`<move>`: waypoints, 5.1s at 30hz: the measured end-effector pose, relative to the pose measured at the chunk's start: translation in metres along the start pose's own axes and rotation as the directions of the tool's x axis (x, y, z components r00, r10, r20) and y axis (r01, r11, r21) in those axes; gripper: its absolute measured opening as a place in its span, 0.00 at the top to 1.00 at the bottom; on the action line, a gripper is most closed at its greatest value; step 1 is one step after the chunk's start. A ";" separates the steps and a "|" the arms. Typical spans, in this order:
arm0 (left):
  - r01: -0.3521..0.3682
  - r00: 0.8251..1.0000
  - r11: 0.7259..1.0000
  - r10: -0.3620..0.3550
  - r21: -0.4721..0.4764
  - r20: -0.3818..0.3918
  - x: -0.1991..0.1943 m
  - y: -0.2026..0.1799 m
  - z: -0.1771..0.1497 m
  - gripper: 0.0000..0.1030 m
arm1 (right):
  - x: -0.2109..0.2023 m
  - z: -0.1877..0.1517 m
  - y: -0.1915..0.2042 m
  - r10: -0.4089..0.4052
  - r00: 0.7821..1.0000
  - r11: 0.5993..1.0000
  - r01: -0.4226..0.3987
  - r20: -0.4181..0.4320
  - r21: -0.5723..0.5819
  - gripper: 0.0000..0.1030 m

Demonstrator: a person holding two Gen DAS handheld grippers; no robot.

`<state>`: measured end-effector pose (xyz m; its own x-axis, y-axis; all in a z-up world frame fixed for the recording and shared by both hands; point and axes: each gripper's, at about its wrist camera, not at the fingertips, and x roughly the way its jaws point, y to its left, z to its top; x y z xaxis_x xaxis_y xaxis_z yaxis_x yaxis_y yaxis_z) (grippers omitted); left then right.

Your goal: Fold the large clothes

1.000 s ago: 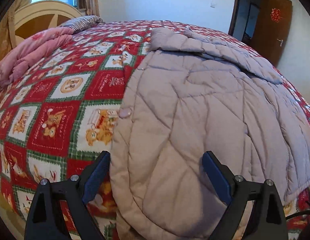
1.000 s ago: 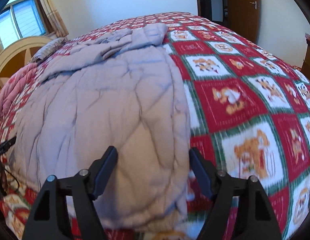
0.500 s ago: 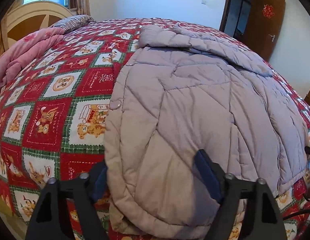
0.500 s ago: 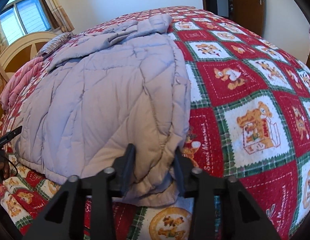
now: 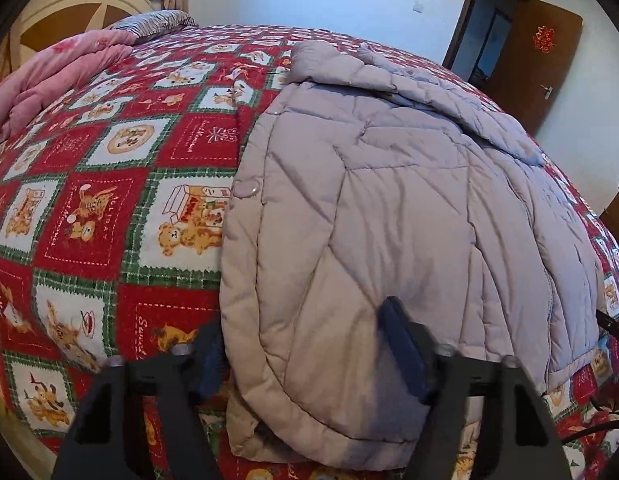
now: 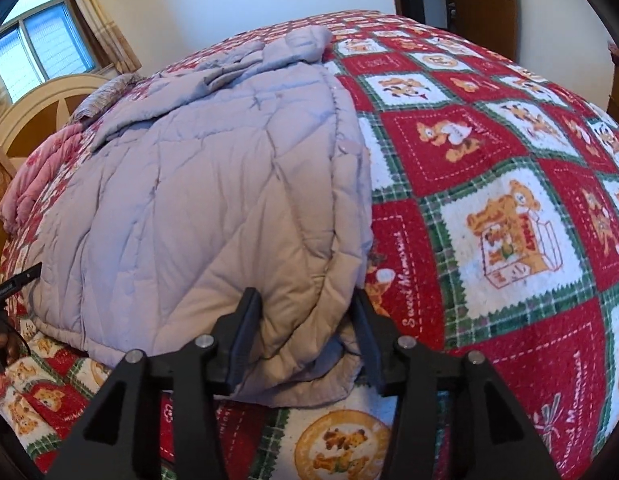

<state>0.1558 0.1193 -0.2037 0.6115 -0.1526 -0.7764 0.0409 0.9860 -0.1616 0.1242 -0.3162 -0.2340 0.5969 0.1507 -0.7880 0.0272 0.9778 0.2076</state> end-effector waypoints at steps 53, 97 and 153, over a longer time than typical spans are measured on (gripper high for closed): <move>-0.094 0.922 0.987 0.136 -0.131 0.363 0.033 -0.002 0.261 0.01 | 0.056 0.308 0.030 -0.122 0.915 0.993 0.115 0.384 0.040 0.85; -0.386 0.893 0.885 0.429 -0.261 0.135 0.207 0.007 0.296 0.01 | 0.185 0.302 0.102 -0.189 0.956 0.962 0.226 0.222 -0.156 0.16; -0.339 0.922 0.935 0.352 -0.106 0.163 0.209 -0.075 0.284 0.01 | 0.222 0.313 0.177 -0.215 0.968 0.936 0.241 0.126 -0.255 0.06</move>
<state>0.5051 0.0324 -0.1805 0.7066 0.2177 -0.6733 -0.2528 0.9664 0.0471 0.5126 -0.1550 -0.1912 0.6732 -0.0826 -0.7348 -0.0353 0.9890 -0.1435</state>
